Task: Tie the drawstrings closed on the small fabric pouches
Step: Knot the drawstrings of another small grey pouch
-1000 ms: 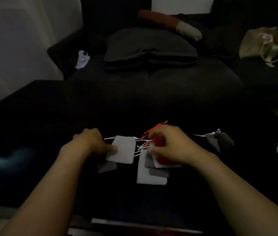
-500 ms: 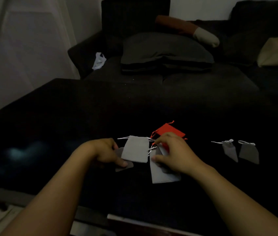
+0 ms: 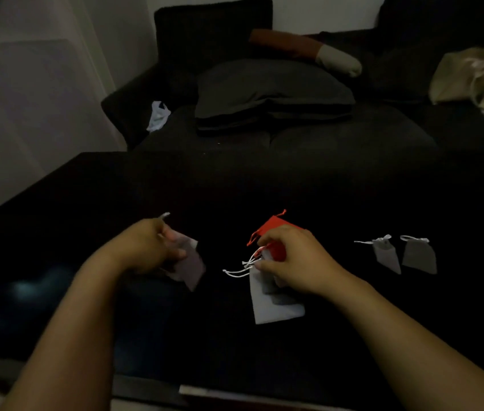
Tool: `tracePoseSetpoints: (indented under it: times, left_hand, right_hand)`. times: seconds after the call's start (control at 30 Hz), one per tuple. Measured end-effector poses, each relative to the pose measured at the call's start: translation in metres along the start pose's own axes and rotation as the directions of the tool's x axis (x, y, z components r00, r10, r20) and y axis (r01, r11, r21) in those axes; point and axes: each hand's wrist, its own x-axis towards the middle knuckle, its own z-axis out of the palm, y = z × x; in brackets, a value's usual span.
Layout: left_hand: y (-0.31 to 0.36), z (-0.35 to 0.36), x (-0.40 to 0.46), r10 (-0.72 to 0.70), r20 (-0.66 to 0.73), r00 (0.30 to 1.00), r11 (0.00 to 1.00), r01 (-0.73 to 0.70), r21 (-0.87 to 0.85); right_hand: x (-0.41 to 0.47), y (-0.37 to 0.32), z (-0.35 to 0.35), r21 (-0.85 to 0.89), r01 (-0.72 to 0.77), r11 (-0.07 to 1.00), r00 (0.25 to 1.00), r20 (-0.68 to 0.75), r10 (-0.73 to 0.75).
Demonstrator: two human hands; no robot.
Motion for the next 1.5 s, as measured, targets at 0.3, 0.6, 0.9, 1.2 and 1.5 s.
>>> tracePoseSetpoints:
  times: [0.3, 0.6, 0.9, 1.2, 1.5]
  left_hand:
    - [0.077, 0.065, -0.013, 0.461, 0.072, 0.884, 0.825, -0.398, -0.400]
    - [0.115, 0.107, 0.008, 0.599, 0.152, 0.786, 0.739, -0.470, -0.482]
    - [0.117, 0.114, 0.026, 0.592, 0.211, 0.778, 0.736, -0.415, -0.536]
    - [0.121, 0.110, 0.024, 0.366, -0.203, 0.908, 0.615, -0.399, -0.680]
    - [0.141, 0.125, 0.001, 0.616, 0.166, 0.770, -0.077, 0.268, -0.960]
  right_hand:
    - [-0.003, -0.004, -0.047, 0.799, -0.340, 0.496, 0.940, 0.280, 0.194]
    - [-0.031, 0.042, -0.094, 0.662, -0.308, 0.684, 0.929, 0.052, 0.367]
    - [-0.031, 0.059, -0.114, 0.780, -0.303, 0.548, 0.904, 0.054, 0.424]
    - [-0.020, 0.057, -0.111, 0.777, -0.281, 0.563, 0.878, -0.030, 0.478]
    - [-0.013, 0.030, -0.112, 0.947, -0.011, -0.321, 0.972, 0.085, 0.220]
